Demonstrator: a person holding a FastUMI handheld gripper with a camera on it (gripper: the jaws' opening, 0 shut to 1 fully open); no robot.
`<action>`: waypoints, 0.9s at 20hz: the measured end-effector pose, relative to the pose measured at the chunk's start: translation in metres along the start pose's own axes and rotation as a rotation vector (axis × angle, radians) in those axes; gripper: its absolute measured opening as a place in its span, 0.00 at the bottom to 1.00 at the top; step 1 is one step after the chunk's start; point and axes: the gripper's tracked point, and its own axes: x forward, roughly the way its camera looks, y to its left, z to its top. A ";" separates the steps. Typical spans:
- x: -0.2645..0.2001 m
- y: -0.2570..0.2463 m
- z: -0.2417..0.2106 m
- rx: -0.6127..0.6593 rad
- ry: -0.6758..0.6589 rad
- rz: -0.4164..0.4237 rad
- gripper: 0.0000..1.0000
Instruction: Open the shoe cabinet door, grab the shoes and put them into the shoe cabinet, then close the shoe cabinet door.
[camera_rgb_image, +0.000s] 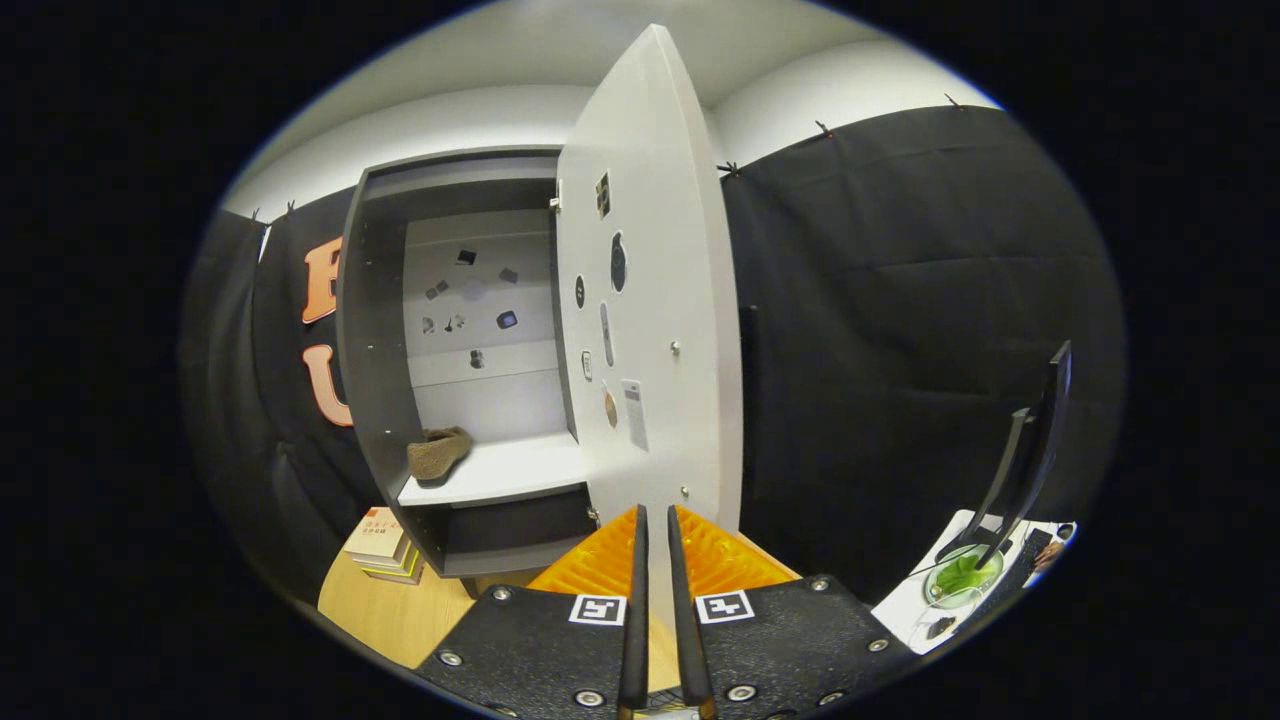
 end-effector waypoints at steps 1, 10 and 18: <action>0.000 0.007 -0.003 -0.007 0.005 0.014 0.11; 0.009 0.085 -0.081 -0.086 0.140 0.188 0.19; 0.032 0.150 -0.245 -0.146 0.450 0.322 0.24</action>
